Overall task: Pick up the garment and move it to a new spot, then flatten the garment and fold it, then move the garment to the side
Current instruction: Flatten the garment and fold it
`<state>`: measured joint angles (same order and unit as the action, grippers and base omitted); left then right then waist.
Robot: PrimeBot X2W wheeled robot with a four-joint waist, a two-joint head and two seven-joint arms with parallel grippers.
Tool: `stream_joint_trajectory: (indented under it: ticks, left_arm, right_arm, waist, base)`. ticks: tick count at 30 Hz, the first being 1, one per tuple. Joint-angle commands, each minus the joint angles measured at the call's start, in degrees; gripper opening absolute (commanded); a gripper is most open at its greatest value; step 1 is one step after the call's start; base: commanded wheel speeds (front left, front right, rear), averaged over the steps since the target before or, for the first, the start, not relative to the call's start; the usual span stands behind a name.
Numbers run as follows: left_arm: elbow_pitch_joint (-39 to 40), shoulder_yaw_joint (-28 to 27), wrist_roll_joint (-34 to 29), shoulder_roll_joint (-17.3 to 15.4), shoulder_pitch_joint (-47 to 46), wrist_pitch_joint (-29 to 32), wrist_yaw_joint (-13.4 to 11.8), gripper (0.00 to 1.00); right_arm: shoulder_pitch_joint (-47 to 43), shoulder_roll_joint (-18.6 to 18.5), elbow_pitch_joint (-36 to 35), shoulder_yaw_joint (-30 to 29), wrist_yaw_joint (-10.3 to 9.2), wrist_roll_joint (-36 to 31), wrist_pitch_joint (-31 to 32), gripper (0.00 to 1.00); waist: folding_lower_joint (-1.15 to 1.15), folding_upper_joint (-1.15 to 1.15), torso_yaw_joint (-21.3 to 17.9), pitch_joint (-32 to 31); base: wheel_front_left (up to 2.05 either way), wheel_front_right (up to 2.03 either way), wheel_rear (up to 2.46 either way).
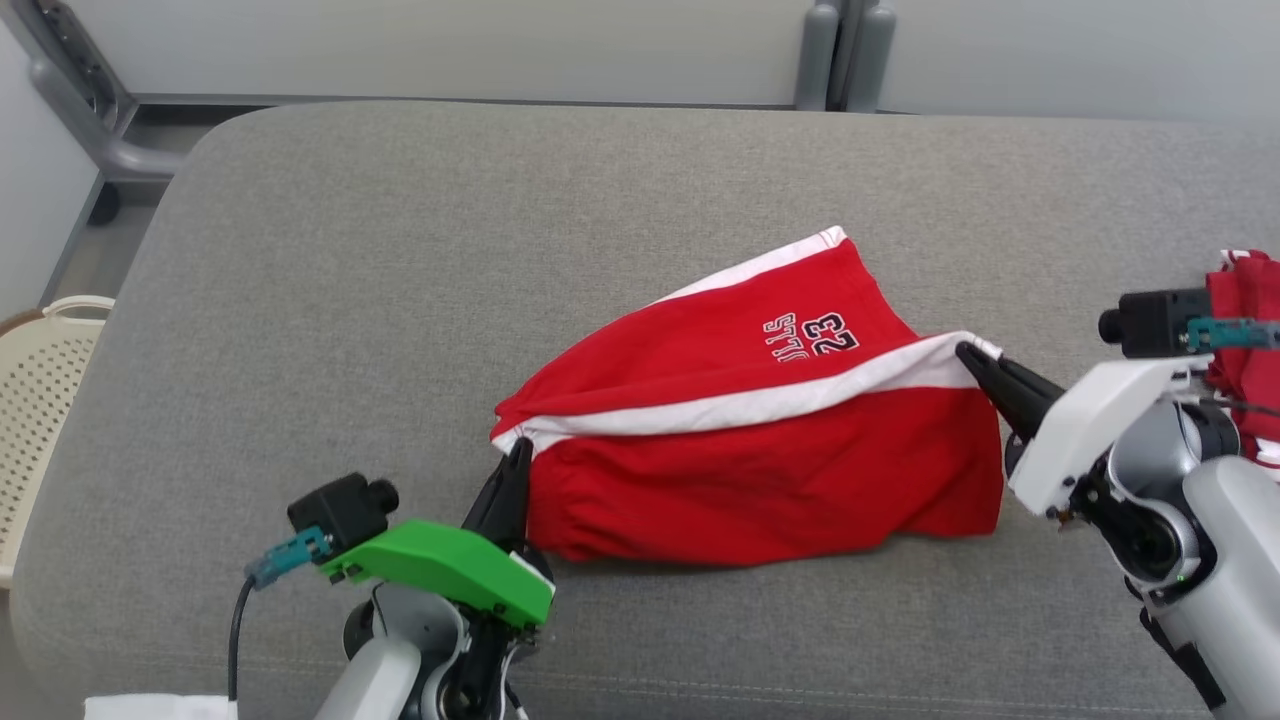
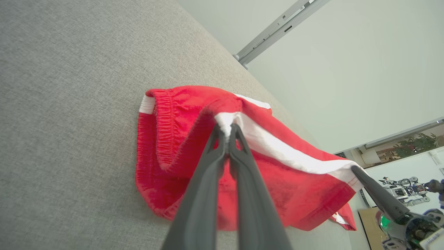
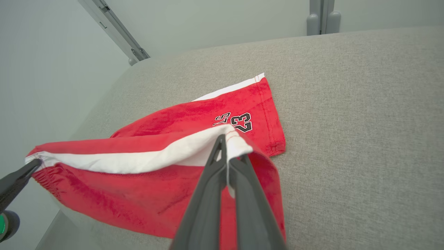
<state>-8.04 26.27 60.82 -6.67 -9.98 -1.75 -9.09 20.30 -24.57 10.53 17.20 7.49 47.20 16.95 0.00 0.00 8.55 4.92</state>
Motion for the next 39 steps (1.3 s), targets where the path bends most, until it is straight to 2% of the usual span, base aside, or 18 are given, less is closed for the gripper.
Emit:
stream_joint_trajectory:
  ticks: [1,10,17,39]
  left_arm:
    - [-1.09,-0.03,-0.04,0.34,-2.23,0.21,-0.47,0.0]
    - [-8.85,0.85,2.22,3.2,-12.96,2.19,-3.27,0.0]
    - [-14.12,2.79,4.83,3.67,-19.79,1.94,-5.01,0.0]
    - [-23.59,10.07,14.77,3.7,-28.71,-4.81,-4.57,0.0]
  right_arm:
    - [2.22,-0.53,1.57,0.81,0.0,0.62,0.51,0.0]
    - [18.13,-2.69,12.78,7.48,0.01,3.88,3.51,0.0]
    - [27.58,-3.75,20.54,11.84,0.0,5.55,5.1,0.0]
    - [41.35,-3.67,34.36,25.65,0.0,11.3,1.11,0.0]
  waist:
    - [0.0,0.0,1.44,1.37]
    - [0.0,0.0,4.75,6.98]
    - [0.0,0.0,6.63,11.51]
    - [0.0,0.0,8.68,16.01]
  base:
    - [0.0,0.0,0.0]
    - [0.0,0.0,0.0]
    - [0.0,0.0,0.0]
    - [0.0,0.0,0.0]
